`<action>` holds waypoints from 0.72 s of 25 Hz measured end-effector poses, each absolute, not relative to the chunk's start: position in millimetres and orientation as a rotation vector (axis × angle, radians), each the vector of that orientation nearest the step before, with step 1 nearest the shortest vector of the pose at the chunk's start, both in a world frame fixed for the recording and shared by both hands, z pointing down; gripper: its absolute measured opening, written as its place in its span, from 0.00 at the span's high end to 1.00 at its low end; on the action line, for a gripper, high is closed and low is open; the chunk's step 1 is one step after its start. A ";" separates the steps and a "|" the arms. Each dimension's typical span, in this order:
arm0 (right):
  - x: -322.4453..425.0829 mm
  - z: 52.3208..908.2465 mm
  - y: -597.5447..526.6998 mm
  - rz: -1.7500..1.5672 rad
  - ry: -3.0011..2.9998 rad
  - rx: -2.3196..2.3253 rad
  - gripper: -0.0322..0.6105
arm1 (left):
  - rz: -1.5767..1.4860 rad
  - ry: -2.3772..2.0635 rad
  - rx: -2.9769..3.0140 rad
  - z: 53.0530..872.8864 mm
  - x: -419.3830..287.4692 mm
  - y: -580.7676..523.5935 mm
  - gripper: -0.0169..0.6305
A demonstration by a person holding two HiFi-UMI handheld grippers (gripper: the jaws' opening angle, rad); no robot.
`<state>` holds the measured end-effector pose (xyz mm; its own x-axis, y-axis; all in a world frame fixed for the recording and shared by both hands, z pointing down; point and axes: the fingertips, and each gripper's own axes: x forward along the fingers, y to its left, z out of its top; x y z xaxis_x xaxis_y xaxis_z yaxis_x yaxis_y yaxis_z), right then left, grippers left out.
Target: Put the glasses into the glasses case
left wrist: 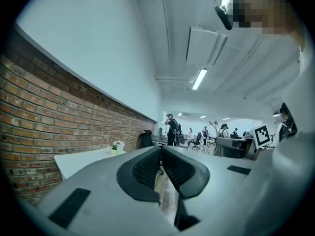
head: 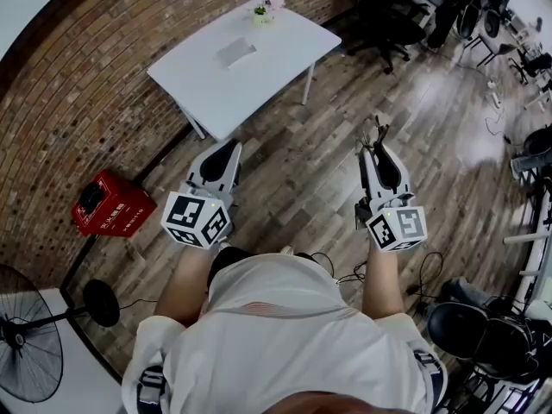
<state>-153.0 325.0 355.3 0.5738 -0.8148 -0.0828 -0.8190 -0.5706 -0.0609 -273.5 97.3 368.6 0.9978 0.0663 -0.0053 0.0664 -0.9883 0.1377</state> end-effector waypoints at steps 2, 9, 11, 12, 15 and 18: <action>-151.7 355.6 328.2 0.072 1.420 -2.694 0.70 | 0.000 0.095 3.003 368.5 -270.6 100.2 0.93; -133.1 367.7 338.2 0.037 1.417 -2.689 0.70 | 0.043 0.094 3.015 376.5 -253.2 111.7 0.93; -126.3 371.6 337.4 0.019 1.414 -2.685 0.70 | 0.057 0.099 3.013 379.4 -243.0 111.3 0.93; -121.7 374.0 337.7 0.007 1.414 -2.684 0.70 | 0.059 0.103 3.013 380.0 -236.8 111.9 0.93; -101.1 381.6 340.1 -0.028 1.402 -2.682 0.70 | 0.065 0.123 3.018 381.7 -213.7 113.8 0.93; -76.1 380.4 337.5 -0.026 1.377 -2.698 0.70 | 0.083 0.154 3.003 386.8 -181.8 108.1 0.93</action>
